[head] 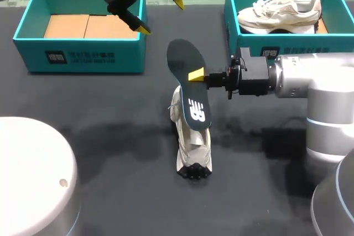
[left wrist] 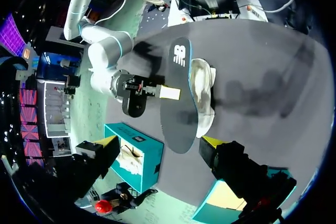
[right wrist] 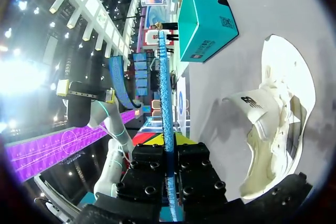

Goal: Take the shoe out of the shoebox, open the shoe tongue, remove and reinsert the insole, then place the shoe into the shoebox

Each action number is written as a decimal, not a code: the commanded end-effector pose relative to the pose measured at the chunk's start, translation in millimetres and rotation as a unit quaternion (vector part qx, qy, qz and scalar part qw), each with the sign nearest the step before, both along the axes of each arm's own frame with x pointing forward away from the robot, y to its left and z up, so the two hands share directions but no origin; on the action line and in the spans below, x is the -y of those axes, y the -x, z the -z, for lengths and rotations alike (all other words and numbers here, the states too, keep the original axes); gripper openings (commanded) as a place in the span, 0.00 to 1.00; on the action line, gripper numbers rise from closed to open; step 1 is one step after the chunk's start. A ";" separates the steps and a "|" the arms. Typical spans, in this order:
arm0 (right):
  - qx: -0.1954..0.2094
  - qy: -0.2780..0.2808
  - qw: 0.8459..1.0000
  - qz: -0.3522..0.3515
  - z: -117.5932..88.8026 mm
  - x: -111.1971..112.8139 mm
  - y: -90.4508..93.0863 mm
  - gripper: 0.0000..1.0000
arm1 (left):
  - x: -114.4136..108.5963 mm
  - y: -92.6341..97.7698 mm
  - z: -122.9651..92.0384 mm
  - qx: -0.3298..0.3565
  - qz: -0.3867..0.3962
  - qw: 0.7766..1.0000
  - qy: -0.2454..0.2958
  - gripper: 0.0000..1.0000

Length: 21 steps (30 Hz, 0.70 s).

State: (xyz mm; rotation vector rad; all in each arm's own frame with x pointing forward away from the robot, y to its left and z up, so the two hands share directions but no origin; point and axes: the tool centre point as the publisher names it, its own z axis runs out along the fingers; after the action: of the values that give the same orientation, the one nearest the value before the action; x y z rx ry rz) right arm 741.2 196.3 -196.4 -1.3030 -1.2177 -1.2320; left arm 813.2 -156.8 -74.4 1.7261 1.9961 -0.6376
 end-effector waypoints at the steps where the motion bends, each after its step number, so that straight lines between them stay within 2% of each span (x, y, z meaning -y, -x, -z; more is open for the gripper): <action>1: -0.001 0.002 1.000 0.000 -0.1 -1.0 0.7 0.00 | 17.3 -9.5 -9.7 -0.024 0.039 0.965 -0.260 1.00; 5: -0.001 0.002 1.000 0.000 -0.1 -1.0 0.7 0.00 | 22.2 -7.6 -13.4 -0.014 0.049 0.950 -0.307 1.00; 11: -0.001 0.002 1.000 0.000 -0.1 -1.0 0.7 0.00 | 30.6 -6.5 -6.2 -0.014 0.061 0.928 -0.367 1.00; 21: -0.001 0.002 1.000 0.000 -0.1 -1.0 0.7 0.00 | 42.4 -7.8 1.2 -0.035 0.067 0.911 -0.406 1.00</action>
State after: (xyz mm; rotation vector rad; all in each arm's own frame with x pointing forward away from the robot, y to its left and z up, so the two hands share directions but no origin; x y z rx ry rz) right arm 741.2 196.3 -196.2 -1.3031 -1.2181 -1.2315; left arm 817.3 -192.4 -75.4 2.1277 2.2157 -0.2310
